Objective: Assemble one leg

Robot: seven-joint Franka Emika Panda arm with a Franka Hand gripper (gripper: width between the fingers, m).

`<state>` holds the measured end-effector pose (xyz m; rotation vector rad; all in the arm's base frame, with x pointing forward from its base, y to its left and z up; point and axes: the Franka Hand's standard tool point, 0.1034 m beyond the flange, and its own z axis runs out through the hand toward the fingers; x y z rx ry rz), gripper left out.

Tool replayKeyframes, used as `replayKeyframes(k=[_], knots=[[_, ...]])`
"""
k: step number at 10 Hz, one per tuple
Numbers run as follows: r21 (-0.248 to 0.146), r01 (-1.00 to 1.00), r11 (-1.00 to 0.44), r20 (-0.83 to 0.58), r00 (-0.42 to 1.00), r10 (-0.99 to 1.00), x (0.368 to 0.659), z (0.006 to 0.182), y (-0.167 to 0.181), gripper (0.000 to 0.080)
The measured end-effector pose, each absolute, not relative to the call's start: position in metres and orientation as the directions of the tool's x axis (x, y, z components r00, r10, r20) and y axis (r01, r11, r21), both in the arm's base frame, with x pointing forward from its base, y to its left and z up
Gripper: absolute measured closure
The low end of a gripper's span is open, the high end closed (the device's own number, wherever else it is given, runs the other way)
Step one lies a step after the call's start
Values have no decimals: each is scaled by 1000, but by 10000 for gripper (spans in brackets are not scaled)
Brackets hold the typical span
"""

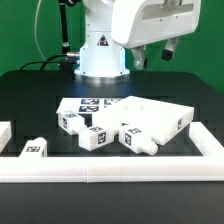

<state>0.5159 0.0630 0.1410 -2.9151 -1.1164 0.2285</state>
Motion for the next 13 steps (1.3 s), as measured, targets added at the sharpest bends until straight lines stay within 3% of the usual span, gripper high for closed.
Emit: replayKeyframes(k=[4,6,10,13], knots=[[-59,708,-703,-102,697,710,486,129,92,150],[-73,725,-685,-80,680,729,462,110,109,150],[-71,723,-687,-78,683,727,461,109,107,150],[-47,753,-657,-18,657,754,422,82,119,150]])
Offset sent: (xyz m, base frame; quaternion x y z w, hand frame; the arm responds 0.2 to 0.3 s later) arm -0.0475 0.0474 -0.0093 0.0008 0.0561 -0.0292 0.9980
